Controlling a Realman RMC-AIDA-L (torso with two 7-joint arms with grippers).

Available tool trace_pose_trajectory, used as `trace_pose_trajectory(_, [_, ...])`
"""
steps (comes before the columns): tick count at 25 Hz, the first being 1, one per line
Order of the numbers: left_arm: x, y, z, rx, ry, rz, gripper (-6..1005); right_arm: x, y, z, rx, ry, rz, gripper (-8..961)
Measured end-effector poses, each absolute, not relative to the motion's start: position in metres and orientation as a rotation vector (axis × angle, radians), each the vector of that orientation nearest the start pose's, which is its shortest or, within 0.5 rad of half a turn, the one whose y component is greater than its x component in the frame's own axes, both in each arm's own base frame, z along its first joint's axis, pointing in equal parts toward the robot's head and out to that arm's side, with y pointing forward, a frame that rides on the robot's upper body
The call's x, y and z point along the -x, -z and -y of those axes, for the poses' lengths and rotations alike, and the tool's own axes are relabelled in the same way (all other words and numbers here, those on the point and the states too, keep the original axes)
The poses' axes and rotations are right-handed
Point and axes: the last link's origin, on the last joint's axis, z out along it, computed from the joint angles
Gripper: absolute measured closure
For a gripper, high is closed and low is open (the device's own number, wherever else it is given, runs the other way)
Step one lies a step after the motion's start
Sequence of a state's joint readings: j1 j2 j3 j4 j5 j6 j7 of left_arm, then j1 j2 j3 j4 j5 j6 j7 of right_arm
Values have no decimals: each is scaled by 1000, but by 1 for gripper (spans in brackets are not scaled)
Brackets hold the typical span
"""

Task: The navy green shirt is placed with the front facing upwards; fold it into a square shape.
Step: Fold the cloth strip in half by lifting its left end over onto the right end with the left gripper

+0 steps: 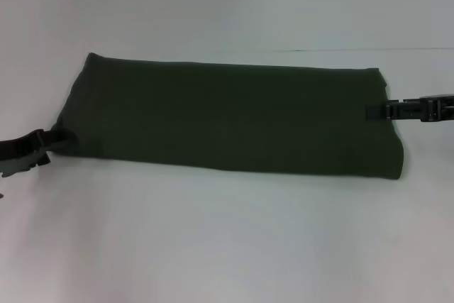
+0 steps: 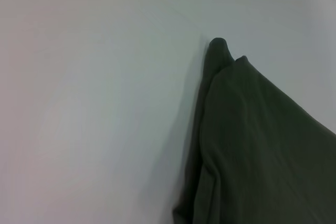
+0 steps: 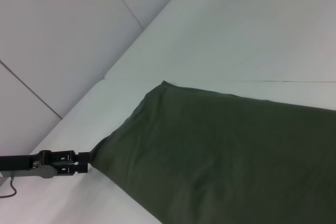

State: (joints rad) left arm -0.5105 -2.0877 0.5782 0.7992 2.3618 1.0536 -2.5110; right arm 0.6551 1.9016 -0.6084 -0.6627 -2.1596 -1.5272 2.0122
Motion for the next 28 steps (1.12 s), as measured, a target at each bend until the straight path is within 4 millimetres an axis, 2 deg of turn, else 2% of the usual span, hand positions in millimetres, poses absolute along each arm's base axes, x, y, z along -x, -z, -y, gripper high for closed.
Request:
trace_pose_trajectory(7, [348,-40,-367,1678,477,1805,209,-270,-76,-381,2490,-548,-1294,229])
trace_pose_trajectory(28, [341,-44,-388,1675,458,1741,210,-273,-75,-378,2464,-592,-1321,228])
